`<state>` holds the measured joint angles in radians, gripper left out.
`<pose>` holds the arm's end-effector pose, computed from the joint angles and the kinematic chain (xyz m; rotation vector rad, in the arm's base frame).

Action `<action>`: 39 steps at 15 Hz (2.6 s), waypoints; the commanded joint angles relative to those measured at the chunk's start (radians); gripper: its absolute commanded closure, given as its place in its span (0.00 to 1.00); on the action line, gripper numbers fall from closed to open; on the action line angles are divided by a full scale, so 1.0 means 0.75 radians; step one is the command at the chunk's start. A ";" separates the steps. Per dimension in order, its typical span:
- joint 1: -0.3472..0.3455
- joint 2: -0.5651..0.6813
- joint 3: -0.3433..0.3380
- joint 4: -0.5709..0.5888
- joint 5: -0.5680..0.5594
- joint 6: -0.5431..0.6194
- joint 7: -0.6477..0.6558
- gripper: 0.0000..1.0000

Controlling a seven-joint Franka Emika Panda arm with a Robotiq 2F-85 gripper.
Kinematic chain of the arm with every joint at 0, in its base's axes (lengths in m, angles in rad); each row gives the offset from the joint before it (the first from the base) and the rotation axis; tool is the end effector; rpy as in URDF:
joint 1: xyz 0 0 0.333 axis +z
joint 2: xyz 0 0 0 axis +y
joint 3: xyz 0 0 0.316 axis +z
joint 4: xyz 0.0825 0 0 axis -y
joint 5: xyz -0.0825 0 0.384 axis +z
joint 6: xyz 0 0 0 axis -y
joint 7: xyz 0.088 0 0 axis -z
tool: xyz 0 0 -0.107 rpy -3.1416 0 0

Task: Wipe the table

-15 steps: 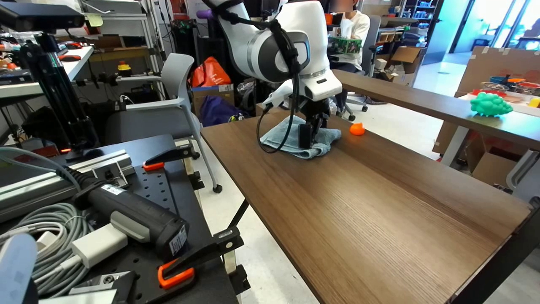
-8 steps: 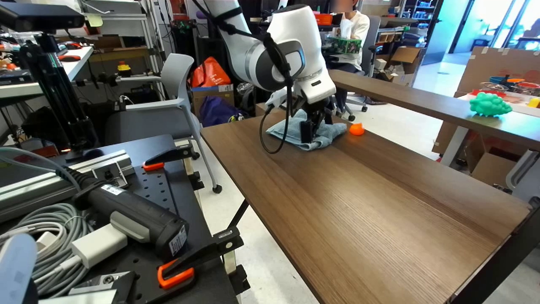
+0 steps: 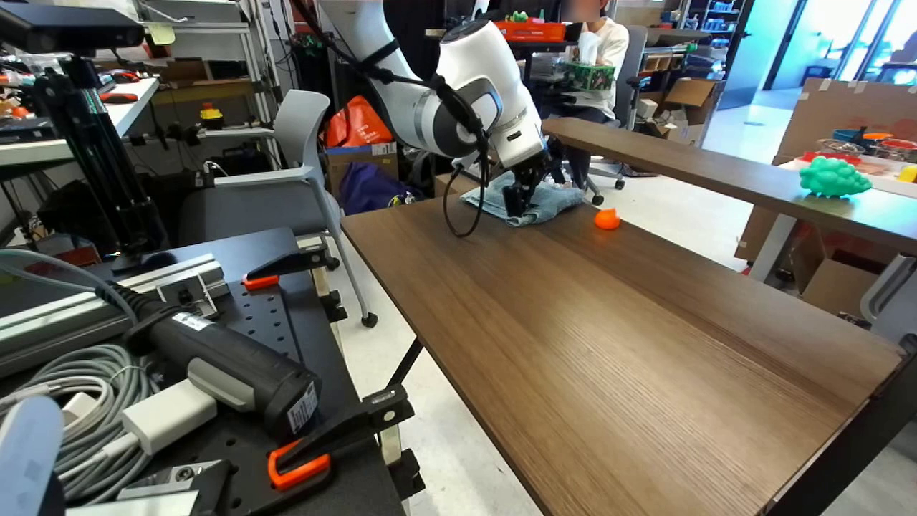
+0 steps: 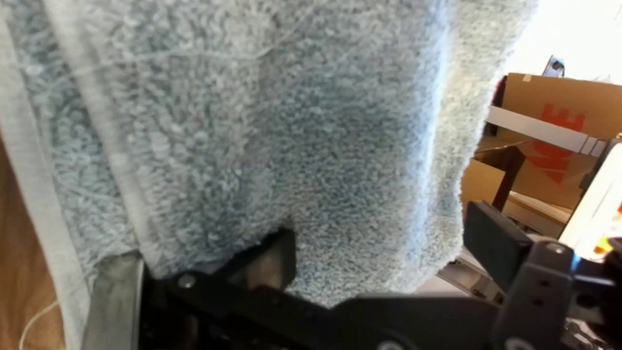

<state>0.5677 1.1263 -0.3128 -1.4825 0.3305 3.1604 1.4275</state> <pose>0.6955 0.2080 0.0905 -2.1753 1.5648 -0.7051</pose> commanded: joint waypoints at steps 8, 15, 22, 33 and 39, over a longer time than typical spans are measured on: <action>-0.044 0.085 -0.027 0.096 0.000 -0.027 0.188 0.00; -0.255 -0.286 0.304 -0.430 -0.148 0.189 -0.349 0.00; -0.852 -0.555 0.807 -0.921 -0.594 0.488 -0.531 0.00; -0.863 -0.731 0.743 -0.887 -0.701 0.077 -0.653 0.00; -0.282 -0.454 0.247 -0.473 -0.676 -0.175 -0.368 0.00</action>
<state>0.1802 0.6516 0.0120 -2.0154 -0.2059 3.1482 1.0551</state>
